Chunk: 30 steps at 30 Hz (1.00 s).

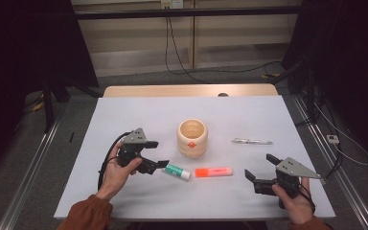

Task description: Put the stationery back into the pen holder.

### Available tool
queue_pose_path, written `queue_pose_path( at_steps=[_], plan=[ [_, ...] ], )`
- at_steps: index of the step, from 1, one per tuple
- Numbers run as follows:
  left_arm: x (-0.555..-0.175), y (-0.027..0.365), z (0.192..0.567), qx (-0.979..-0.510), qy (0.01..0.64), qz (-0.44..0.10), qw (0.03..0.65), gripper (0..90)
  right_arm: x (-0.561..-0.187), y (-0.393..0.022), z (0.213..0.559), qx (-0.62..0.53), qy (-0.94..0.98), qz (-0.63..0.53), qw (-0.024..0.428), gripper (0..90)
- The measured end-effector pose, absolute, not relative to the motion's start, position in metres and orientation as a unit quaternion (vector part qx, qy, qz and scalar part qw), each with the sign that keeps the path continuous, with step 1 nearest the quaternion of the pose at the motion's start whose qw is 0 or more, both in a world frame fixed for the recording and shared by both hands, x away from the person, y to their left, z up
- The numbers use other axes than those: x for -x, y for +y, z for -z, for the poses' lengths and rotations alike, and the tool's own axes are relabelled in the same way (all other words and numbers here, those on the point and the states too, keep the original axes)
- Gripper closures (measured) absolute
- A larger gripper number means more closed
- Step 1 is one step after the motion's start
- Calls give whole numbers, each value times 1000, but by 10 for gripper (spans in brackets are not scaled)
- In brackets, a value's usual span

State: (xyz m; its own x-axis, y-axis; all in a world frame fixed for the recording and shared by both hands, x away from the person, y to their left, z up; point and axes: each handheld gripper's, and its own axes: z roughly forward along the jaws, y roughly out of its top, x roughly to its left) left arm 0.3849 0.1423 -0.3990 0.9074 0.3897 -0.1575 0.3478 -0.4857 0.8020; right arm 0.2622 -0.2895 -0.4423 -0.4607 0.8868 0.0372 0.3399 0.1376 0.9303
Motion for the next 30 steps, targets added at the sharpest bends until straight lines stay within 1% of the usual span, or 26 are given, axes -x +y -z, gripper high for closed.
queue_pose_path(
  at_steps=[4, 6, 8, 10, 11, 13, 16, 22, 25, 30],
  plan=[
    [-384, 139, 402, -866, 206, 1, 455, 147, -263, -288, 443, -439, 701, -488, 278, 34],
    [-381, 135, 404, -874, 206, -9, 440, 120, -263, -288, 443, -438, 702, -487, 279, 34],
    [-375, 130, 405, -885, 194, -26, 422, 120, -263, -288, 443, -439, 701, -488, 278, 34],
    [-372, 128, 405, -888, 188, -12, 419, 119, -263, -288, 443, -440, 701, -488, 278, 34],
    [-371, 127, 405, -890, 178, -3, 420, 108, -263, -288, 443, -440, 701, -488, 279, 34],
    [-370, 125, 403, -898, 155, -3, 412, 77, -263, -288, 443, -439, 702, -487, 279, 34],
    [-373, 122, 403, -911, 109, 10, 398, 78, -263, -288, 443, -438, 702, -487, 279, 34],
    [-378, 112, 403, -930, 65, 8, 363, 92, -264, -288, 443, -439, 702, -486, 279, 34],
    [-382, 105, 404, -943, 39, 3, 330, 93, -264, -288, 443, -440, 702, -486, 279, 34],
    [-387, 94, 406, -950, 17, 3, 313, 100, -264, -288, 443, -440, 702, -486, 279, 34]
  ],
)
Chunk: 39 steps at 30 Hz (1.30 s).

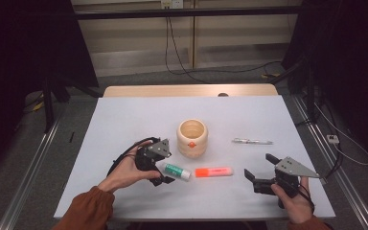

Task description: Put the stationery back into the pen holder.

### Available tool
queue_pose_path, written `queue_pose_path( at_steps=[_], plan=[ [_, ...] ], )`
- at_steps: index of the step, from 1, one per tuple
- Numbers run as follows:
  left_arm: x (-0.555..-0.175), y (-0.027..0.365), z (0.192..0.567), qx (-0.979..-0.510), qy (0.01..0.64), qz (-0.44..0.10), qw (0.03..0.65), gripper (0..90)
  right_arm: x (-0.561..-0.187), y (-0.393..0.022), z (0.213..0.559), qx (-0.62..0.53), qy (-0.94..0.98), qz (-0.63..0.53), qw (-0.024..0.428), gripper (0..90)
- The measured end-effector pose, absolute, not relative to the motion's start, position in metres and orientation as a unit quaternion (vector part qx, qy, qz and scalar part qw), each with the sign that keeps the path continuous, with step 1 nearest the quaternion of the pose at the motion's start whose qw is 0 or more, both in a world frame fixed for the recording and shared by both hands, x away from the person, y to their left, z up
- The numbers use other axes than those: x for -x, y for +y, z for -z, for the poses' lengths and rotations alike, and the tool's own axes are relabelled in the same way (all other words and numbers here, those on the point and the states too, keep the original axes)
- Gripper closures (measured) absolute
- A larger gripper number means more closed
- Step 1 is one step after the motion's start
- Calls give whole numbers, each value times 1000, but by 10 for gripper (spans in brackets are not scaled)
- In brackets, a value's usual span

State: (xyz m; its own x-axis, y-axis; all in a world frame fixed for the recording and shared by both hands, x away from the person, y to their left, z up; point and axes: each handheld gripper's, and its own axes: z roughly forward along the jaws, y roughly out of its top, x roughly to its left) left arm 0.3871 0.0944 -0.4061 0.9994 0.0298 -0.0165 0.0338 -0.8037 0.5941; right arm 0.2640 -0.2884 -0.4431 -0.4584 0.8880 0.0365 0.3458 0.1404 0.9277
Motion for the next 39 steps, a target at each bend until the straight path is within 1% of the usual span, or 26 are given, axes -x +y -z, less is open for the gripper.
queue_pose_path(
  at_steps=[3, 8, 18, 21, 25, 30, 31, 33, 35, 37, 38, 39],
  plan=[
    [-388, 88, 406, -955, 6, 9, 295, 99, -264, -288, 443, -439, 702, -487, 278, 34],
    [-387, 75, 412, -960, -13, 4, 279, 100, -264, -288, 443, -438, 704, -486, 277, 34],
    [-390, 56, 417, -969, -50, 4, 242, 167, -264, -288, 443, -438, 704, -486, 276, 34],
    [-389, 52, 420, -972, -67, -3, 224, 196, -264, -288, 443, -438, 704, -486, 276, 34],
    [-389, 49, 422, -973, -71, -12, 221, 199, -264, -288, 443, -438, 704, -486, 276, 34],
    [-390, 46, 422, -975, -84, -1, 207, 318, -264, -288, 443, -438, 704, -487, 277, 34],
    [-390, 45, 422, -974, -86, -8, 210, 351, -264, -288, 443, -437, 704, -487, 277, 34],
    [-391, 45, 420, -974, -81, -6, 210, 375, -264, -288, 443, -437, 704, -487, 277, 34],
    [-391, 45, 421, -976, -84, -7, 201, 425, -264, -288, 443, -437, 704, -487, 276, 34],
    [-390, 45, 423, -978, -72, -3, 197, 473, -264, -288, 443, -437, 703, -488, 276, 34],
    [-393, 44, 423, -977, -90, -5, 192, 478, -264, -288, 443, -437, 704, -488, 276, 34],
    [-392, 43, 424, -977, -86, -5, 196, 495, -264, -288, 443, -437, 703, -488, 276, 34]
  ],
)
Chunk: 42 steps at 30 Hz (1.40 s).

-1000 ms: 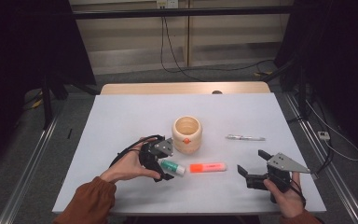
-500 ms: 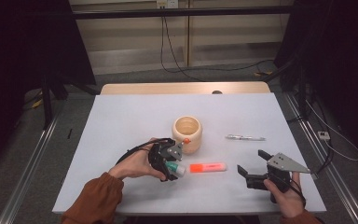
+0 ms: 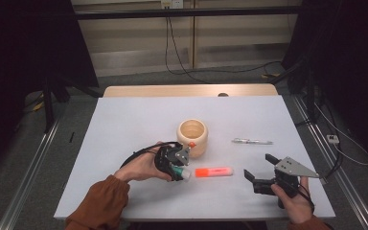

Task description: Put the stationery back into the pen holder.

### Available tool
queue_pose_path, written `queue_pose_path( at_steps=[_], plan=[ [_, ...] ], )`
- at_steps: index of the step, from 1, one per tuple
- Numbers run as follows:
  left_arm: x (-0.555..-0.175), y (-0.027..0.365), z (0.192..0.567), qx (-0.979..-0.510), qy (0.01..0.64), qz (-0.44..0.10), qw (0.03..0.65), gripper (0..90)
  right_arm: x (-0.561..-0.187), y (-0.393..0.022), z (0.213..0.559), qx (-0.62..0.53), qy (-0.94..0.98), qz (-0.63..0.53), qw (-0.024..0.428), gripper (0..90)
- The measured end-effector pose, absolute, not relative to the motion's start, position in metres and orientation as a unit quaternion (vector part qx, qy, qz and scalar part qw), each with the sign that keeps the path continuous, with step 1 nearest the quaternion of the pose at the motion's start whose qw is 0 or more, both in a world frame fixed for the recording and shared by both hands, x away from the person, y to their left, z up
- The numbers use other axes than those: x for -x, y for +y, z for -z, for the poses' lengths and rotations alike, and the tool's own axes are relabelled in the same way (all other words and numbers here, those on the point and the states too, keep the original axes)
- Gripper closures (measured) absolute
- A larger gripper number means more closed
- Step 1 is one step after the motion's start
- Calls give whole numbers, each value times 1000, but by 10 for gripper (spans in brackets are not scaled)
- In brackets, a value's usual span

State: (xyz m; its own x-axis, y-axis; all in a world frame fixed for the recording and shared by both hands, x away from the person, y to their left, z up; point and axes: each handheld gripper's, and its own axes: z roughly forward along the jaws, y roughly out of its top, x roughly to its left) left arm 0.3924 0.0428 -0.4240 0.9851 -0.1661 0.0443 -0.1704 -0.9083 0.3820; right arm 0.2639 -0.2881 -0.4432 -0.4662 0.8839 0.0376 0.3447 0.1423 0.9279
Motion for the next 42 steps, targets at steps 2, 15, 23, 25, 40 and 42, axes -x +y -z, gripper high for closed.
queue_pose_path(
  at_steps=[2, 15, 23, 25, 40, 42],
  plan=[
    [-392, 42, 427, -975, -77, 5, 208, 523, -264, -288, 443, -437, 703, -488, 276, 34],
    [-394, 41, 426, -978, -61, 40, 195, 657, -264, -288, 443, -438, 704, -487, 276, 34],
    [-398, 43, 426, -978, -42, 49, 199, 658, -264, -288, 443, -437, 703, -488, 276, 34],
    [-399, 43, 425, -978, -40, 50, 200, 659, -264, -288, 443, -437, 703, -488, 276, 34],
    [-403, 59, 411, -952, 18, 46, 302, 660, -264, -288, 443, -438, 703, -488, 276, 34],
    [-404, 62, 408, -947, 30, 46, 318, 659, -264, -288, 443, -437, 703, -488, 276, 34]
  ],
)
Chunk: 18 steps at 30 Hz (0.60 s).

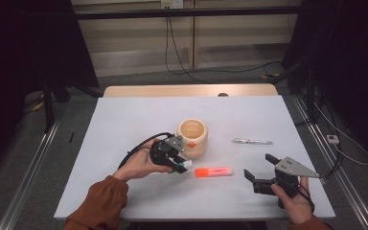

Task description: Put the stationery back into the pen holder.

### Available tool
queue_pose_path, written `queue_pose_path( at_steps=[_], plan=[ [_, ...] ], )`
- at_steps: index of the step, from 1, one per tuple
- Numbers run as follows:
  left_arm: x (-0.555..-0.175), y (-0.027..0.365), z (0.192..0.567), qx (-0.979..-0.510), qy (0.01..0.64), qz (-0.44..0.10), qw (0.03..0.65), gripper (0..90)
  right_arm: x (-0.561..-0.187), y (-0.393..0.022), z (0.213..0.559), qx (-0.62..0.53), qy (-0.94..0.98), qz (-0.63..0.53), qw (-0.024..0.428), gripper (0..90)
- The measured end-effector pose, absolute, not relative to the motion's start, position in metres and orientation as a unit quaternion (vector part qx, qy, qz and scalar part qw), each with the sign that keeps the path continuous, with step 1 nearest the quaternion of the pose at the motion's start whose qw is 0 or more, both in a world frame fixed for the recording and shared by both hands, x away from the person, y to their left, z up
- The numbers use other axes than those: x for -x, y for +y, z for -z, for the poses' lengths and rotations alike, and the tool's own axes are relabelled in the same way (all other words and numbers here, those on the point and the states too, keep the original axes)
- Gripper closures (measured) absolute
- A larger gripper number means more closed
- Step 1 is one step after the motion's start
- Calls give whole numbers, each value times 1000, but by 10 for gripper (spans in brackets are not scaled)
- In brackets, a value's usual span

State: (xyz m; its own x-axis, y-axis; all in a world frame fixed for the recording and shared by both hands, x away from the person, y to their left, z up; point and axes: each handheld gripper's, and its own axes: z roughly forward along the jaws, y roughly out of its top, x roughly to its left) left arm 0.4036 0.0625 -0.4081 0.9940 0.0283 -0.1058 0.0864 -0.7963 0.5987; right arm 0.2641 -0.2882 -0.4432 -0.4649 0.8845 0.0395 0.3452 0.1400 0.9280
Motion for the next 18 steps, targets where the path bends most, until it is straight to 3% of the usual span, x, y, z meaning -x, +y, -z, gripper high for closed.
queue_pose_path(
  at_steps=[11, 18],
  plan=[
    [-399, 81, 394, -905, 89, 5, 415, 660, -264, -288, 443, -438, 703, -489, 276, 34],
    [-391, 91, 393, -876, 137, 15, 462, 659, -264, -288, 443, -437, 703, -489, 276, 34]
  ],
)
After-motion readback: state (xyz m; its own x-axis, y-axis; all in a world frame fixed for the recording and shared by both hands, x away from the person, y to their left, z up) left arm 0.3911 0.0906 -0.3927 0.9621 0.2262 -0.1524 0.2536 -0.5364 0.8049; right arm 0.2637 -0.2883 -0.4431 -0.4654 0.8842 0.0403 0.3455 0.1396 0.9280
